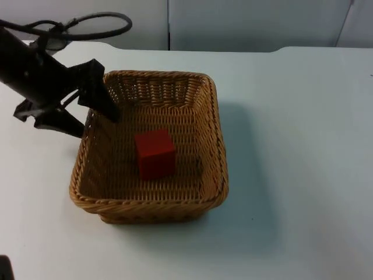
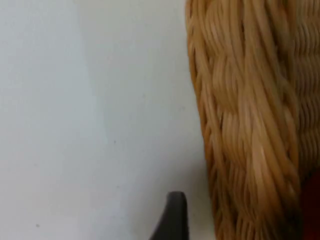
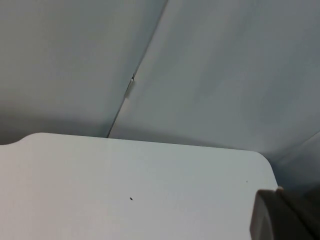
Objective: Pick up the basket with the left hand and place the cube into the basket with the right hand.
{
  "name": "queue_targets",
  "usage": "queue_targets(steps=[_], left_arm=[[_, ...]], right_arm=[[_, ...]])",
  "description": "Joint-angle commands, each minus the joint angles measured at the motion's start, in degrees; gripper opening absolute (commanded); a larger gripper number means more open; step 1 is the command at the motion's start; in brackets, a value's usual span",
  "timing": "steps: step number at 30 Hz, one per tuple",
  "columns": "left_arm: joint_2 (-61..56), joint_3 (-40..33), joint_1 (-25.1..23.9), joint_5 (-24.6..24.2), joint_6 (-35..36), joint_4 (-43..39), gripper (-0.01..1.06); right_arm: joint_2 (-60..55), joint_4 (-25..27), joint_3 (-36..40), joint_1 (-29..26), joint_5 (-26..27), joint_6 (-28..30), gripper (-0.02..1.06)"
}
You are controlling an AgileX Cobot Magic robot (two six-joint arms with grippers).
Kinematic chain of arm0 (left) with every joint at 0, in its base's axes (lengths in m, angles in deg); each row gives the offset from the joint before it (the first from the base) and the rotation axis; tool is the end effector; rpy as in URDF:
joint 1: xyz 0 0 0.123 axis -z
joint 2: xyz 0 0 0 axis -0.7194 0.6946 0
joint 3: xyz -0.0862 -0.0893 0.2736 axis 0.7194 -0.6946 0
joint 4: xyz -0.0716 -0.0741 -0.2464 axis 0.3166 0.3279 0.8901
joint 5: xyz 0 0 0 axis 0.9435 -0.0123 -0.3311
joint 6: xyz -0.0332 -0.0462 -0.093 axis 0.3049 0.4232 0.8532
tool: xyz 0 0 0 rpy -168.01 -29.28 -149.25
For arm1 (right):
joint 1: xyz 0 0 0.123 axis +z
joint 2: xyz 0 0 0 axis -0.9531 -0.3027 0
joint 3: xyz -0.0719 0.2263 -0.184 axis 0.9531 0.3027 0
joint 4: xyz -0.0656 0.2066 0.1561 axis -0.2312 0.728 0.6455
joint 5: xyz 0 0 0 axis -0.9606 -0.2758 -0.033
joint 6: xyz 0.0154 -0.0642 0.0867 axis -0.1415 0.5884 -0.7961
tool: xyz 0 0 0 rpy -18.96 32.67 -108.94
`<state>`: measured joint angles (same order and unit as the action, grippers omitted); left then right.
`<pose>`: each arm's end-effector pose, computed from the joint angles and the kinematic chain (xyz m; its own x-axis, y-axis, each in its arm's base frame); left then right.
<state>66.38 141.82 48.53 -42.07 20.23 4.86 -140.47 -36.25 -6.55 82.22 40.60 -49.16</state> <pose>0.4312 -0.0824 0.0985 -0.9723 0.0354 -0.2310 0.1640 0.8076 -0.5665 0.4123 0.0213 0.4104 -0.5721 -0.2531 -0.7802 0.1246 0.9133 -0.3877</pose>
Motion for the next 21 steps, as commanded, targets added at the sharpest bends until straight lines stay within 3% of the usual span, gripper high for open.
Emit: queue_targets(steps=[1, 4, 7, 10, 11, 14, 18, 21], left_arm=[[-0.2, 3.6, -0.3, -1.4, 4.2, -6.5, 0.73], [-0.2, 10.4, -0.3, -4.7, 9.7, -12.1, 0.73], [-0.2, 16.0, -0.3, -7.9, 13.5, -14.7, 0.63], [-0.6, 23.9, -0.3, -13.0, 16.8, -17.8, 0.24], [-1.2, 25.8, -0.3, -14.6, 16.8, -18.7, 0.06], [-3.1, 29.1, -0.3, -15.9, 16.9, -20.3, 0.0], [-9.1, 30.1, -0.3, -16.1, 18.1, -25.6, 0.0], [-16.4, 27.8, -0.3, -19.2, 19.6, -32.3, 0.0]], right_arm=[[0.8, 0.1, 0.2, 0.0, 0.3, 0.3, 0.0], [0.8, 0.1, 0.2, 0.0, 0.3, 1.1, 0.0], [0.8, 0.1, 0.2, 0.0, 0.3, 1.4, 0.0], [0.8, -0.3, 0.2, 0.0, -0.5, 1.4, 0.0], [0.8, -0.6, 0.2, 0.0, -0.9, 1.4, 0.0], [0.9, -1.7, 0.2, 0.0, -1.8, 0.8, 0.0], [3.2, -5.8, 0.2, 0.0, -2.2, -8.3, 0.0], [7.6, -7.0, 0.4, 0.0, -2.5, -12.9, 0.0]])
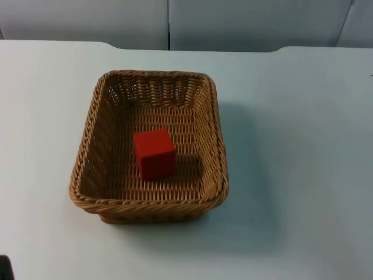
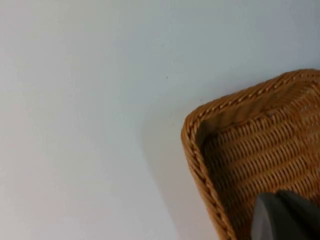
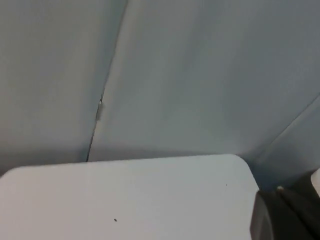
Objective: Pick up the basket with the left hand and place the cube into the basket with the right hand.
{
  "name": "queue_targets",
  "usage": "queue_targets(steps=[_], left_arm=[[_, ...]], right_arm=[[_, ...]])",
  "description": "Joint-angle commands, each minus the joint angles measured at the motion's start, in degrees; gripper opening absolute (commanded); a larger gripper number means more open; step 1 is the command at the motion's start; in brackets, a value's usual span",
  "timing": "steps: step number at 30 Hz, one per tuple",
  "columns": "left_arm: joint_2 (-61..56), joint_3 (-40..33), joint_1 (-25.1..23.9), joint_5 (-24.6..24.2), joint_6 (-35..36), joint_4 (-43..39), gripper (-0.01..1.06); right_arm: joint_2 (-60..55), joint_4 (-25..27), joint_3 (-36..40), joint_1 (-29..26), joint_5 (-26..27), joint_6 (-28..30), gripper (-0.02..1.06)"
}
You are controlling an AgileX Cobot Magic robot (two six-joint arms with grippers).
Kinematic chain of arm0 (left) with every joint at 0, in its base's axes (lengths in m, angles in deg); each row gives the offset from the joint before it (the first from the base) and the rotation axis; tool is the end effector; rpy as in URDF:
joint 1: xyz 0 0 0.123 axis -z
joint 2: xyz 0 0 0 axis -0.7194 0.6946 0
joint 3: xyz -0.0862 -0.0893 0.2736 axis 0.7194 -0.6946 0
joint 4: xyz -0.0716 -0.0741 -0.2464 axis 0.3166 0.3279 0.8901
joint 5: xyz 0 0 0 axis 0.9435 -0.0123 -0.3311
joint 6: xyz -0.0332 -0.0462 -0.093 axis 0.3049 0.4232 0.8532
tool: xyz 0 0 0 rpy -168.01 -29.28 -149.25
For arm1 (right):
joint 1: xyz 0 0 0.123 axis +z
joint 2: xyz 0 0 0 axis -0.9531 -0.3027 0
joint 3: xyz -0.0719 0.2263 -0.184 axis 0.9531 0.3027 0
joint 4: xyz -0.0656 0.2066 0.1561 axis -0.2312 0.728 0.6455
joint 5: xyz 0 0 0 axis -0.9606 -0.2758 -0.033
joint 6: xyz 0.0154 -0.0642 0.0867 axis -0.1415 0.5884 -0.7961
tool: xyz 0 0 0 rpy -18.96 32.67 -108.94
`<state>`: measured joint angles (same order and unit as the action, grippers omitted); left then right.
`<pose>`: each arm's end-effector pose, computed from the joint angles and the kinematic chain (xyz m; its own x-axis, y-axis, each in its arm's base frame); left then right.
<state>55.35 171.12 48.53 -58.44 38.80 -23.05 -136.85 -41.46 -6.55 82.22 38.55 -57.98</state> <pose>0.4640 -0.0598 0.3038 -0.8455 0.2035 -0.4936 0.3567 0.9033 -0.2385 0.3916 0.0104 0.4380 -0.5085 -0.1580 -0.8464 0.2587 0.9096 -0.3252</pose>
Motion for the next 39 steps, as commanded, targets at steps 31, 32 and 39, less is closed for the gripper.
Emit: queue_targets(steps=[31, 32, 39], left_arm=[[-113.1, -68.9, -0.3, 1.9, 3.6, -12.7, 0.0], [-112.5, -70.8, -0.3, 1.6, 4.9, -13.4, 0.0], [-112.5, -76.0, -0.3, 2.1, 8.1, -13.6, 0.0]], right_arm=[[81.7, 32.1, 63.5, 0.0, 21.4, 20.9, 0.0], [81.8, 37.9, 63.5, 0.0, 16.5, 28.0, 0.0], [81.7, 55.3, 63.5, 0.0, 5.6, 44.2, 0.0]])
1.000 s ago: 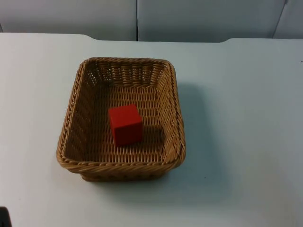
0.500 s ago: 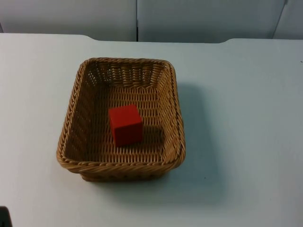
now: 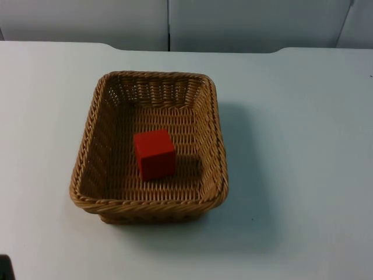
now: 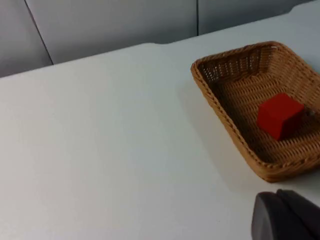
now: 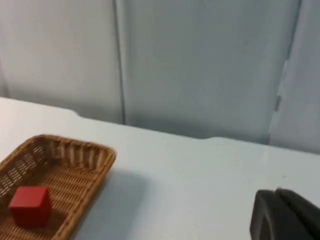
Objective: Pick up the basket with the left hand and place the cube into the basket with the right hand.
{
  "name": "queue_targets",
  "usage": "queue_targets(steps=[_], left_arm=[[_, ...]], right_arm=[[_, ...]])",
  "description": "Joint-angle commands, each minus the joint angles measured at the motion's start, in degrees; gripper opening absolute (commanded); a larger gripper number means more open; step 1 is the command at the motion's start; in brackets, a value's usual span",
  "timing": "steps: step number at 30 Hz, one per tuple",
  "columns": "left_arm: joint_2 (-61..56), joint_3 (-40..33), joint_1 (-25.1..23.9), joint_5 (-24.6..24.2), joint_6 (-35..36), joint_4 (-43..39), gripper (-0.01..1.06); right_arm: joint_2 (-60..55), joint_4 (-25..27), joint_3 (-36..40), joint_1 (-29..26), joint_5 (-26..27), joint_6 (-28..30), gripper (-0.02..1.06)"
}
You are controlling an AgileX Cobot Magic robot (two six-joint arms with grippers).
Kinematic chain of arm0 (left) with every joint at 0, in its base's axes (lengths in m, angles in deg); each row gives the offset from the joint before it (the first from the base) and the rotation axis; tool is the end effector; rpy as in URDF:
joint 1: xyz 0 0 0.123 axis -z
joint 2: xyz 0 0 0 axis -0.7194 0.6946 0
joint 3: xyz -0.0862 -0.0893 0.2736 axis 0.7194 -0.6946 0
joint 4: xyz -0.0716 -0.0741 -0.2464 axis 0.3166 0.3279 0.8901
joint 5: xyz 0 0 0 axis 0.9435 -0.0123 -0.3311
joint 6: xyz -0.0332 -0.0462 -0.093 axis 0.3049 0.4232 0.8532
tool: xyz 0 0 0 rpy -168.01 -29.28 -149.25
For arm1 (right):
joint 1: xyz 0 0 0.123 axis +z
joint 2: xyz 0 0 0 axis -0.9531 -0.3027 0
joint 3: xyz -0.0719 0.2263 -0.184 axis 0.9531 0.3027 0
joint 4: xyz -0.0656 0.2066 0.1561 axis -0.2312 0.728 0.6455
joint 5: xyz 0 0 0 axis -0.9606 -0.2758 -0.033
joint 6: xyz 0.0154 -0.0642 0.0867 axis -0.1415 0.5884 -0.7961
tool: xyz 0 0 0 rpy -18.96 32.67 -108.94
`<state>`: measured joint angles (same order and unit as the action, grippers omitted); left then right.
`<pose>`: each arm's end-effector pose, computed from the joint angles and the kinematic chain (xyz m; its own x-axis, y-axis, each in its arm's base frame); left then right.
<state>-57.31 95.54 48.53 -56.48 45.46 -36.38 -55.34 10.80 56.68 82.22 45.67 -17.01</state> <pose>0.0026 -0.0173 0.2908 -0.4056 0.1811 -0.8959 0.2545 0.9638 0.0796 0.0427 0.0179 0.3312 -0.1932 -0.1516 -0.9694 -0.2863 0.9537 -0.0921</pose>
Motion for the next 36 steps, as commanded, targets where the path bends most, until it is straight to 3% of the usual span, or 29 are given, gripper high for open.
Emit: queue_targets(steps=[1, 3, 7, 16, 25, 30, 34, 36], left_arm=[[0.1, -1.1, -0.3, 0.0, 1.4, -0.3, 0.0], [-0.2, -1.7, -0.3, 0.1, 1.4, -0.3, 0.0], [-0.9, -2.1, -0.2, 0.0, 1.9, -0.6, 0.0], [-0.9, -2.1, -0.2, 0.1, 2.9, -1.4, 0.0], [-0.9, -2.1, -0.2, 0.2, 2.9, -1.4, 0.0], [-0.9, -2.1, -0.2, 0.2, 2.9, -1.4, 0.0], [-0.9, -2.1, -0.1, 0.1, 2.9, -1.4, 0.0], [-0.9, -2.1, -0.1, 0.1, 2.9, -1.4, 0.0]], right_arm=[[0.2, 4.4, 0.3, 0.0, -3.1, 4.1, 0.0], [0.2, 4.6, 0.3, 0.0, -4.9, 4.2, 0.0], [0.2, 3.9, 0.3, 0.0, -14.2, 4.2, 0.0], [0.2, 1.2, 0.3, 0.0, -23.7, 3.5, 0.0], [0.3, 0.4, 0.3, 0.0, -24.7, 2.0, 0.0], [3.7, 0.1, 3.6, 0.0, -21.4, -0.5, 0.0], [8.3, -2.7, 3.5, 0.0, -21.0, -4.1, 0.0], [10.2, -6.5, 3.6, 0.0, -20.6, -8.9, 0.0]])
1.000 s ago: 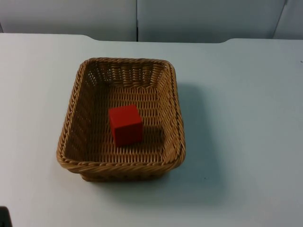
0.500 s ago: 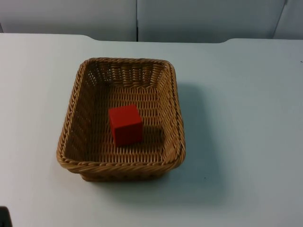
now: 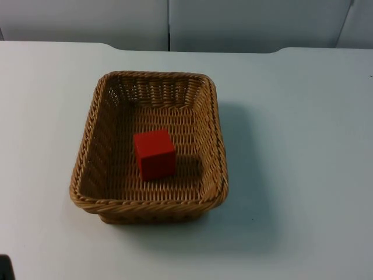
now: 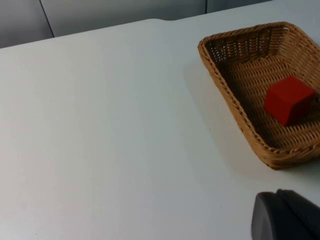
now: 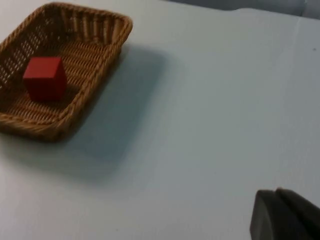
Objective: Pick up the basket with the left hand and place the cube into the basket with the right hand.
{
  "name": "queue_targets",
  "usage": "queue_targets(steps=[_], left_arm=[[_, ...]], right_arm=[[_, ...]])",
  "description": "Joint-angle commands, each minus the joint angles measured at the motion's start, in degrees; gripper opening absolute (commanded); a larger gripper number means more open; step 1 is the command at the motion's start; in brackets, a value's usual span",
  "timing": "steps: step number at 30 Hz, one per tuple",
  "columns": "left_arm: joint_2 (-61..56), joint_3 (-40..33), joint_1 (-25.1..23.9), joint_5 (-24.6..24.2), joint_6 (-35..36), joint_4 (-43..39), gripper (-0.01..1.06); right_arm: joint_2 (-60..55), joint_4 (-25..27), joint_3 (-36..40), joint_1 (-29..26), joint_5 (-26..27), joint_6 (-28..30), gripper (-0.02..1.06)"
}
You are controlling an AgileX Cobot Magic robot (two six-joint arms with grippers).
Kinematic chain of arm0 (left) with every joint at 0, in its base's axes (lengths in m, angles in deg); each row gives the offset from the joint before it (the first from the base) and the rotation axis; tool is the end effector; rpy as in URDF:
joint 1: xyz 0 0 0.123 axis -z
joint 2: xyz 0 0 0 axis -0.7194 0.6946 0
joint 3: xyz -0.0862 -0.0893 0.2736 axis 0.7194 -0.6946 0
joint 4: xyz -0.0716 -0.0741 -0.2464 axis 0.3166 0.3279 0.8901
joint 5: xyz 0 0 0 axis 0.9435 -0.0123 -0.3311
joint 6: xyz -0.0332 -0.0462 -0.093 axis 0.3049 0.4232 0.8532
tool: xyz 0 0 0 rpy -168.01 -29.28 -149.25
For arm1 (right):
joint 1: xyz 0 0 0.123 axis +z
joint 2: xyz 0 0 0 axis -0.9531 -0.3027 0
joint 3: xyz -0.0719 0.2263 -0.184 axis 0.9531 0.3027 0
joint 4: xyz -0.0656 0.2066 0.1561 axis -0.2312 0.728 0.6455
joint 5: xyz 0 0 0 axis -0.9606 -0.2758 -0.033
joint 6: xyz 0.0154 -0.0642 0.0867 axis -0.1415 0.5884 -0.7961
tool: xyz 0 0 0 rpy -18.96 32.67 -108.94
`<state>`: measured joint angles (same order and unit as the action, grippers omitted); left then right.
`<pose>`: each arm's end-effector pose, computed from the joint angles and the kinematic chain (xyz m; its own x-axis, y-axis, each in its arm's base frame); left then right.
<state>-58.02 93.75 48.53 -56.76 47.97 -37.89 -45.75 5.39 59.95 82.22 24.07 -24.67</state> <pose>0.0045 -0.0149 0.2807 -0.4387 0.1531 -0.8855 0.2235 0.9730 0.0575 0.0059 0.0060 0.2786 -0.4584 -0.1502 -0.8760 -0.2423 0.9694 -0.0394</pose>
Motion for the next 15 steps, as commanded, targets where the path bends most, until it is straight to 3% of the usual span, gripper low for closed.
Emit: queue_targets(steps=[1, 2, 5, 15], left_arm=[[-0.2, -0.3, -0.1, 0.4, 0.4, 0.1, 0.0], [-0.2, -0.3, -0.1, 0.4, 0.4, 0.1, 0.0], [-0.2, -0.3, -0.1, 0.4, 0.4, 0.1, 0.0], [-0.2, -0.3, -0.1, 0.4, 0.4, 0.1, 0.0]], right_arm=[[0.6, -5.4, 0.4, 0.0, 0.7, -7.0, 0.0], [0.6, -7.6, 0.4, 0.0, 1.0, -10.4, 0.0], [0.6, -8.7, 0.4, 0.0, 1.0, -13.5, 0.0], [0.6, -8.7, 0.4, 0.0, 1.0, -13.9, 0.0]])
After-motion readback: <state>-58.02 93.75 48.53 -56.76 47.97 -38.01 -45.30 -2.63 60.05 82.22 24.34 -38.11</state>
